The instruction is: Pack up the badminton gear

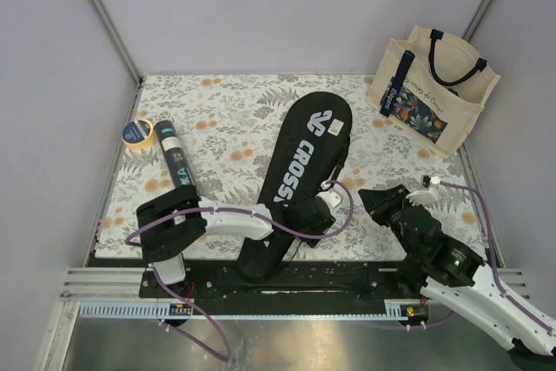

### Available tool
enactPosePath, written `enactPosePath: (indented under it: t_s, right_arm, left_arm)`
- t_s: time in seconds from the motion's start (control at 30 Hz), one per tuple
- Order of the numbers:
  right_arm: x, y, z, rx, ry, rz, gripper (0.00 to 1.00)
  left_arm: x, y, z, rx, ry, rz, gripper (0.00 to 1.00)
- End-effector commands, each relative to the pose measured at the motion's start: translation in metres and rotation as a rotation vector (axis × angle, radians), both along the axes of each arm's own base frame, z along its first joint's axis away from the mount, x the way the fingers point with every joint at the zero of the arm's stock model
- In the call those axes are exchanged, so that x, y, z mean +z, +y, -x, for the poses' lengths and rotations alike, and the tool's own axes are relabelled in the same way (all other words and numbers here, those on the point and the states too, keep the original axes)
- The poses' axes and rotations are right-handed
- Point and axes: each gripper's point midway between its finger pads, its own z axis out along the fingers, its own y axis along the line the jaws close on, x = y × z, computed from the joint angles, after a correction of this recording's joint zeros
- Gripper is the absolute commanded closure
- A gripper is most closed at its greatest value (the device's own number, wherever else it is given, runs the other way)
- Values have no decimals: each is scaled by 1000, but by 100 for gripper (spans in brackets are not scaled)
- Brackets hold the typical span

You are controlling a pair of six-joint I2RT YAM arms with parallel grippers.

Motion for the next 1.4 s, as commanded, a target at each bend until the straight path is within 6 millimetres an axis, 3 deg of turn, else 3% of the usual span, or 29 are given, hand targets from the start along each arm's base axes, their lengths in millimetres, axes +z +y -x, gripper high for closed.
enactPosePath:
  t_s: [0.0,0.1,0.17,0.37,0.47,0.67,0.87,1.03,1.3,1.37]
  right_arm:
    - [3,-18,-2,-69,-37,19,73]
    - [3,-21,-1,-74,-45,28,73]
    - [-3,-19,0,-58,-36,36,73]
    - [-16,-6,-2,-10,-14,77,72]
    - [-13,-1,-6,24,-50,145,70]
    - [-6,-6,-18,7,-112,298,66]
    - [-12,0,-41,-1,-222,461,56]
    - [-10,8,-63,102,-190,517,49]
    - [-8,-2,-100,294,-140,497,48]
    - [0,0,-111,325,-201,474,48]
  left_arm:
    - [5,-14,-17,41,-61,-6,44]
    - [-1,-9,-16,60,-49,-31,49]
    - [-2,-8,-15,64,-42,-22,58]
    - [6,-9,-9,52,-11,-16,100]
    - [37,-13,-4,54,5,66,100]
    - [137,-9,-3,55,-58,297,100]
    - [193,4,1,61,-28,469,100]
    - [226,23,-9,97,-29,575,100]
    - [247,57,-24,178,-14,677,100]
    - [255,60,-22,162,11,727,100]
